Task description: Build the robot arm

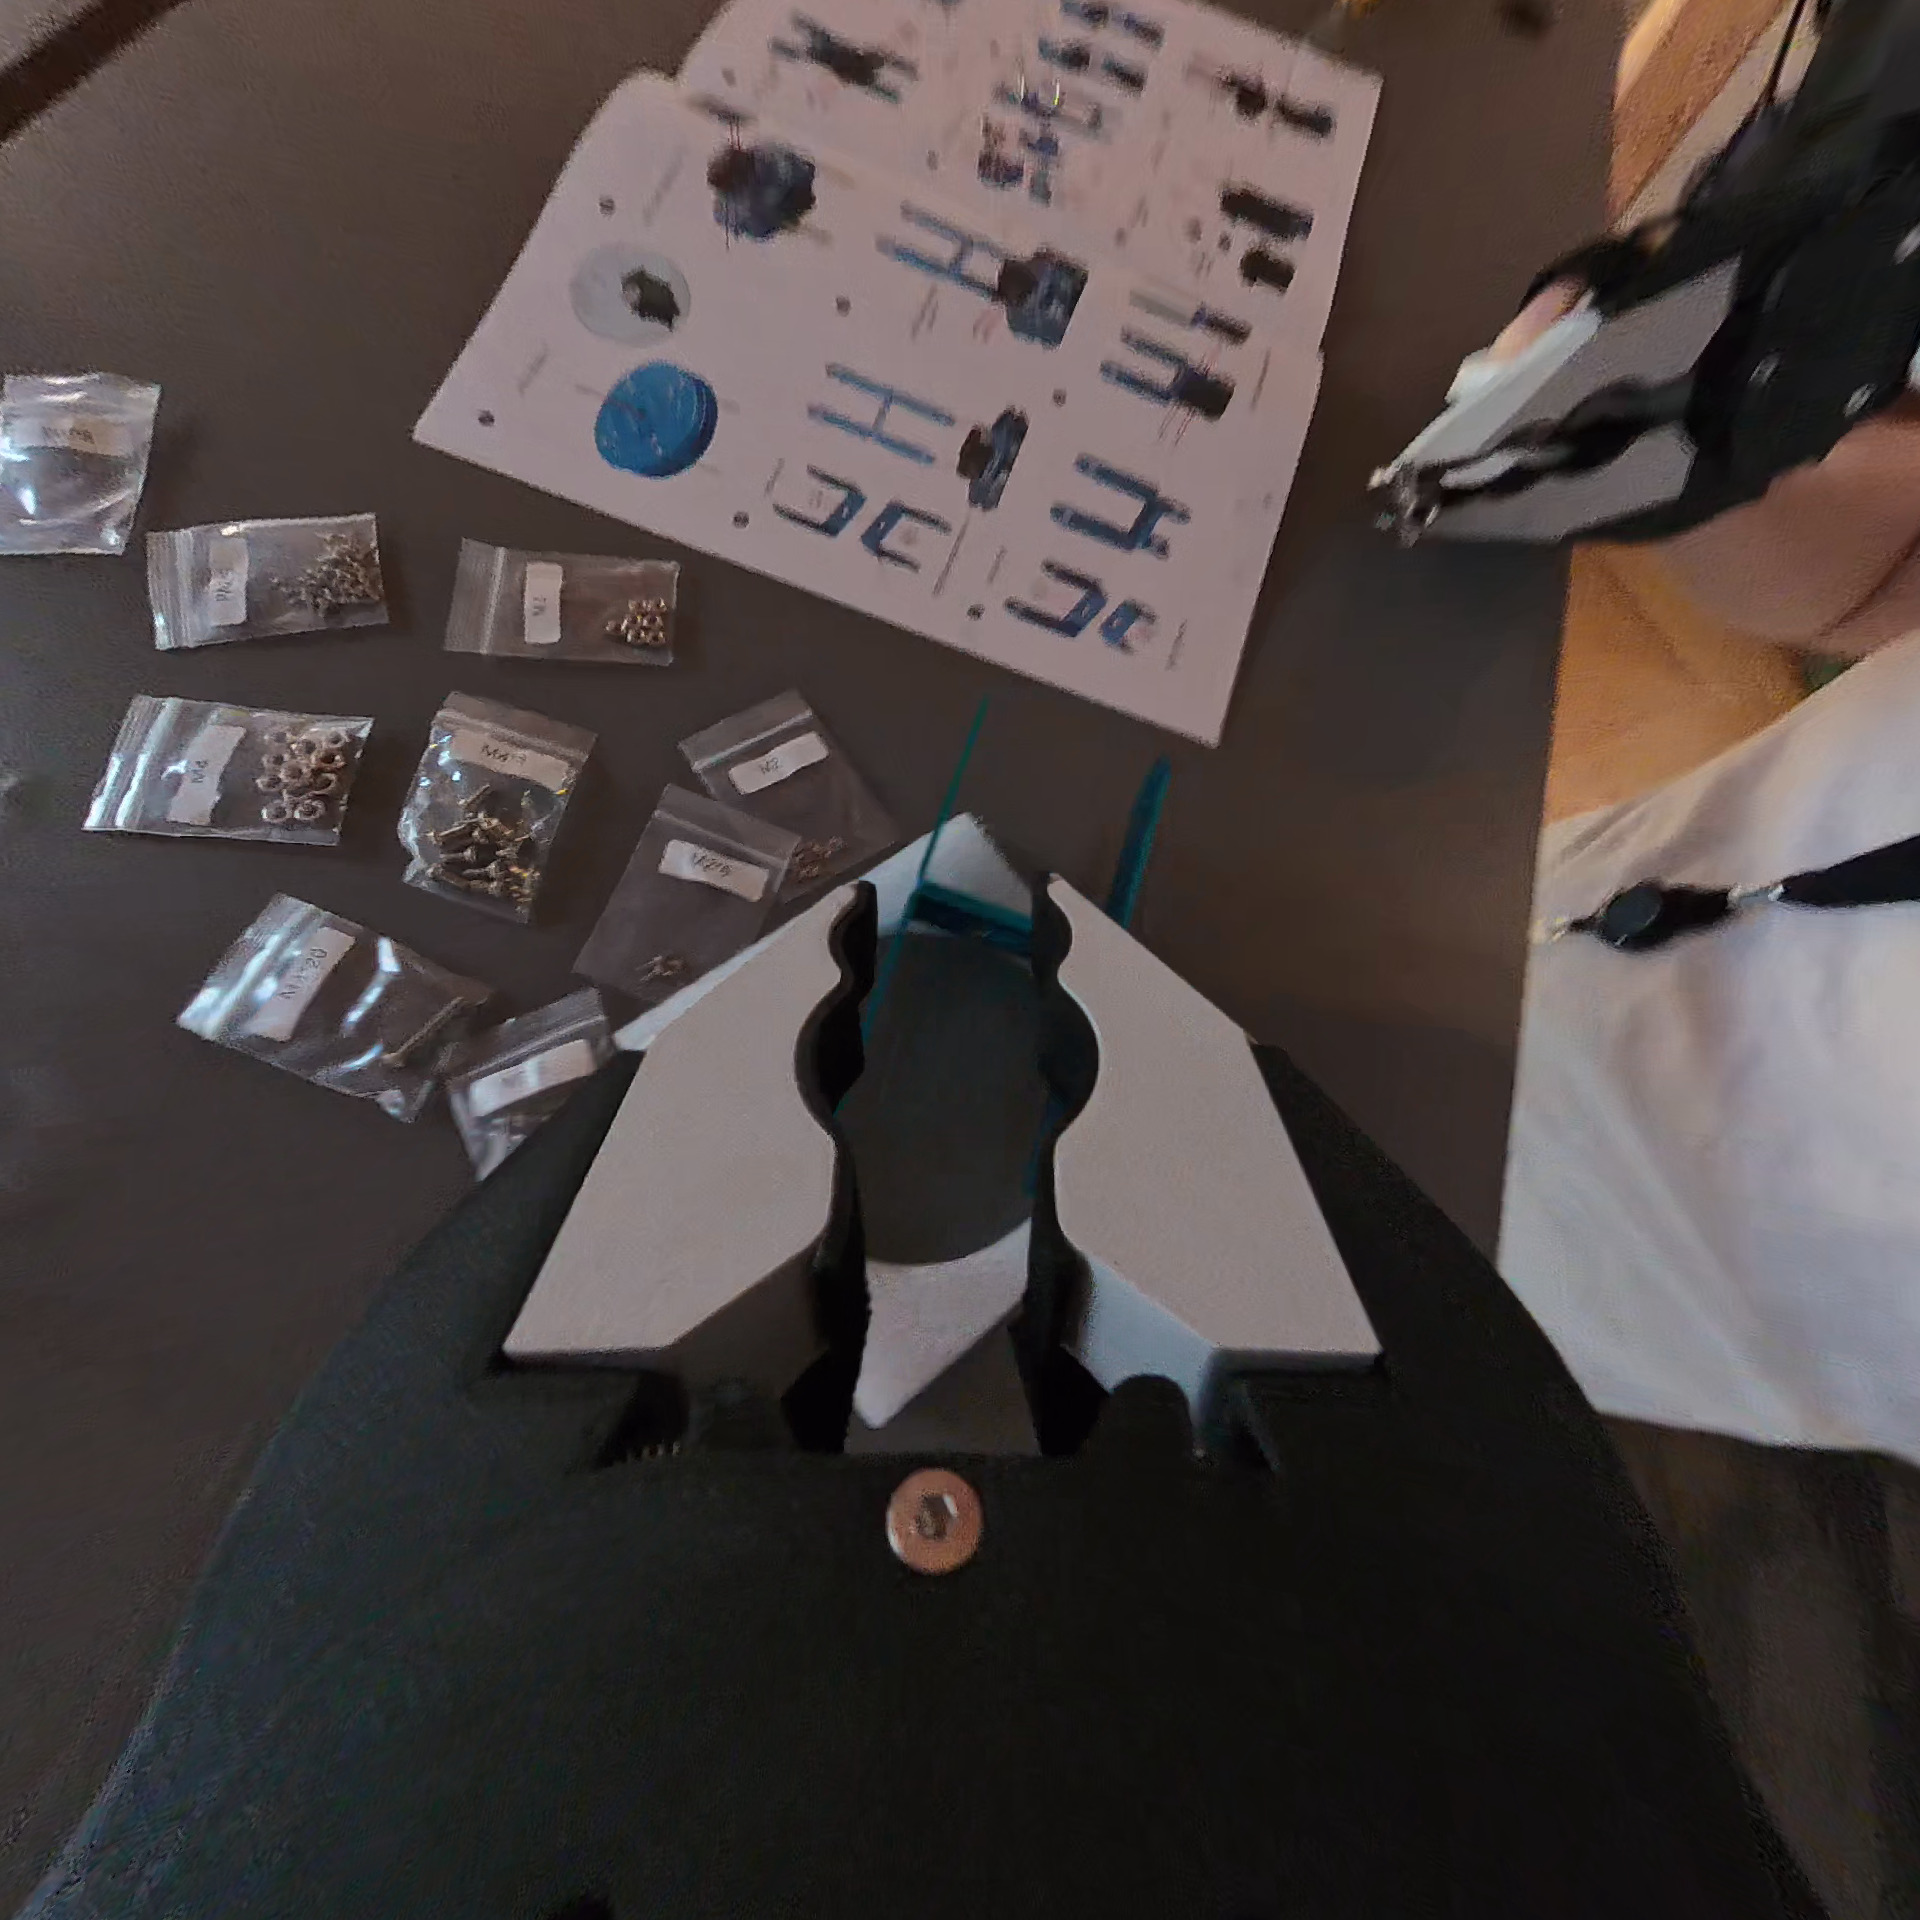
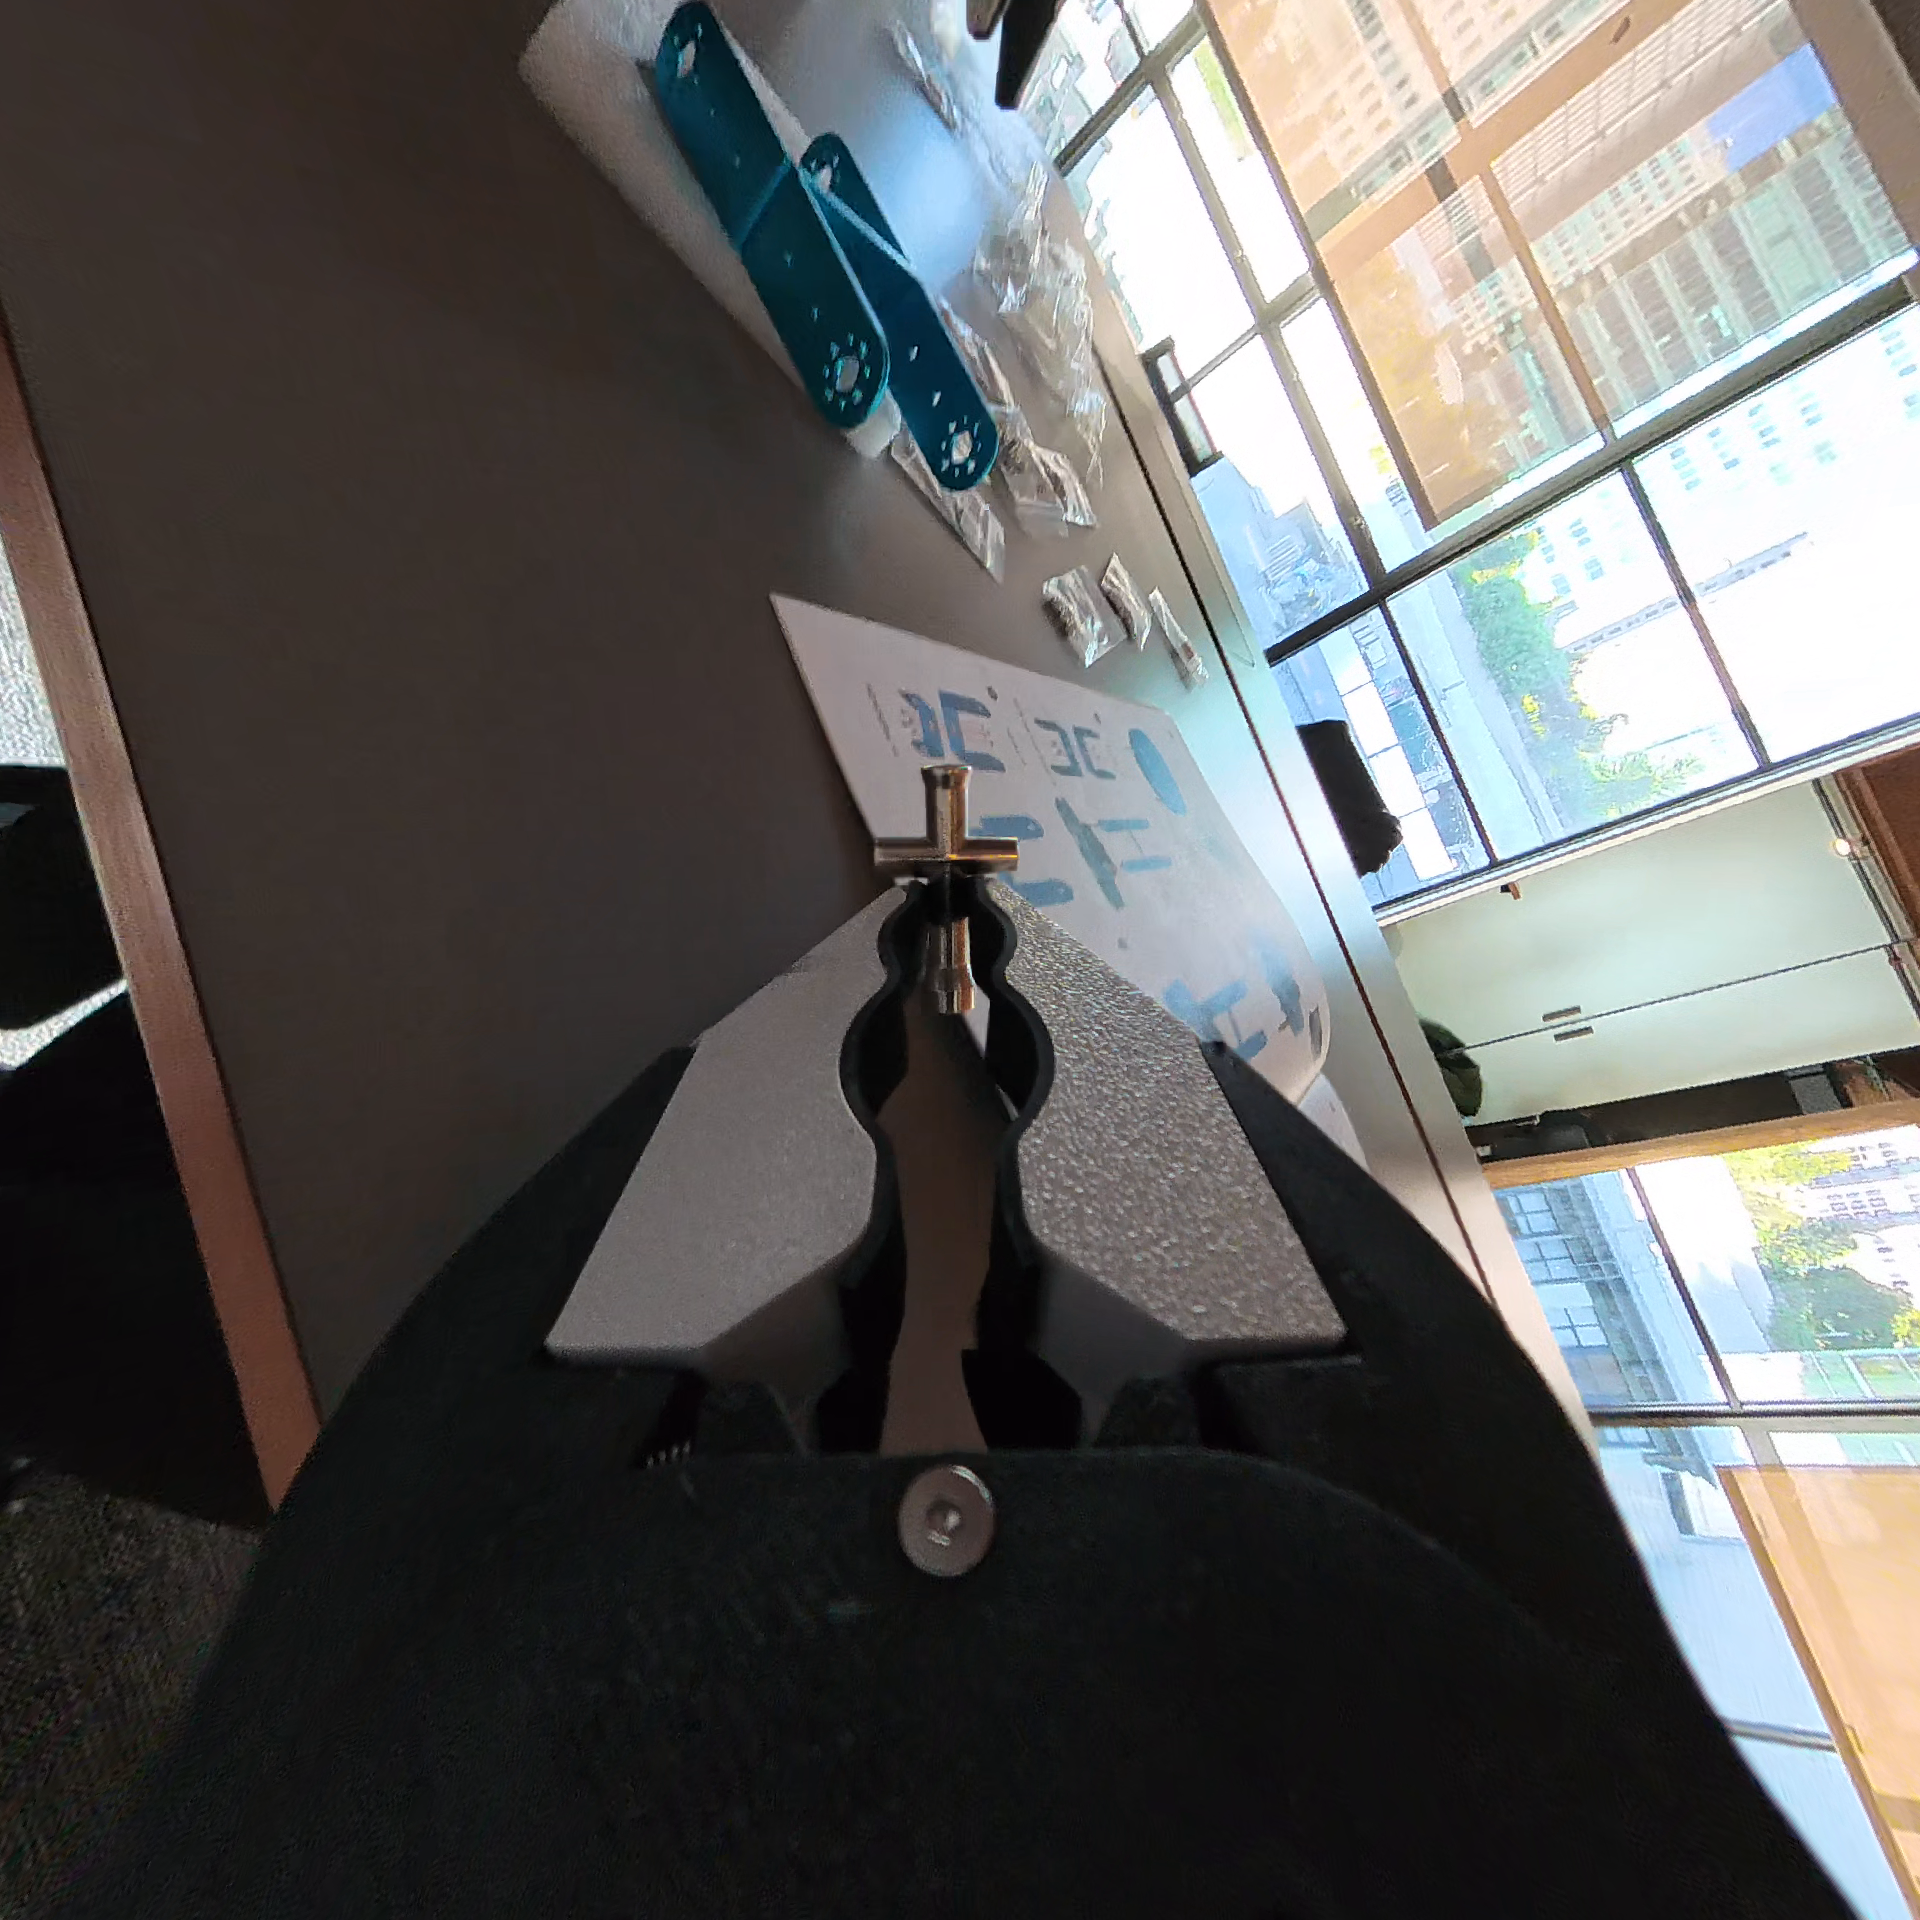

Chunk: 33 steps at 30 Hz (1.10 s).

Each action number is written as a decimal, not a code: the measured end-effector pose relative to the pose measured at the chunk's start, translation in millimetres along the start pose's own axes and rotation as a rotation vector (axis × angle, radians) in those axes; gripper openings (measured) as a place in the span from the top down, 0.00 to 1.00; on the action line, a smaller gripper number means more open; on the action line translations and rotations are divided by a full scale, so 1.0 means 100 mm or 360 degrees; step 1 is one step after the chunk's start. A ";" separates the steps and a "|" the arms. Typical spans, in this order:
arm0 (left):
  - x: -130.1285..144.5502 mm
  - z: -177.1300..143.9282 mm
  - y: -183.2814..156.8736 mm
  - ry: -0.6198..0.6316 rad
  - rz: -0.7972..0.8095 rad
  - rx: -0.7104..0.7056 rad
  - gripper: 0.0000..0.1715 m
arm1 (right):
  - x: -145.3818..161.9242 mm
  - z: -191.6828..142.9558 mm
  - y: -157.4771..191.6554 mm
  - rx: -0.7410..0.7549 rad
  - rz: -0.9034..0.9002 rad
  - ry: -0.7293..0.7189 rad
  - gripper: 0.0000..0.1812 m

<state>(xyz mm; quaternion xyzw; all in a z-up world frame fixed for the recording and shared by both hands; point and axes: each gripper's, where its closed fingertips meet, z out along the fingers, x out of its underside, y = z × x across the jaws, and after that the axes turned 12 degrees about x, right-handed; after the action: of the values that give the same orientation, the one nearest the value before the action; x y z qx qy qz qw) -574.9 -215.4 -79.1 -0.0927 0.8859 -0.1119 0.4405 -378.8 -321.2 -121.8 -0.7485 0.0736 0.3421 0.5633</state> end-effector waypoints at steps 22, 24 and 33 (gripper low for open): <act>0.58 0.11 -0.07 0.0092 0.0155 -0.0309 0.86 | -0.56 0.60 0.02 0.0030 -0.0039 -0.0075 0.96; 0.40 -0.03 -0.17 -0.0112 0.0075 -0.0361 0.83 | -0.63 0.58 -0.03 0.0020 -0.0027 -0.0134 0.96; -0.51 0.53 -1.07 -0.0983 -0.0250 -0.0011 0.81 | -0.93 0.50 -0.12 -0.0203 -0.0194 -0.0425 0.97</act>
<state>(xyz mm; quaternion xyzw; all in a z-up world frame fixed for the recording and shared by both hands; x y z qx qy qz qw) -495.3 -310.2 -41.3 -0.1920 0.7007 -0.1090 0.6784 -464.6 -298.0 -62.9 -0.7336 -0.0694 0.4078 0.5391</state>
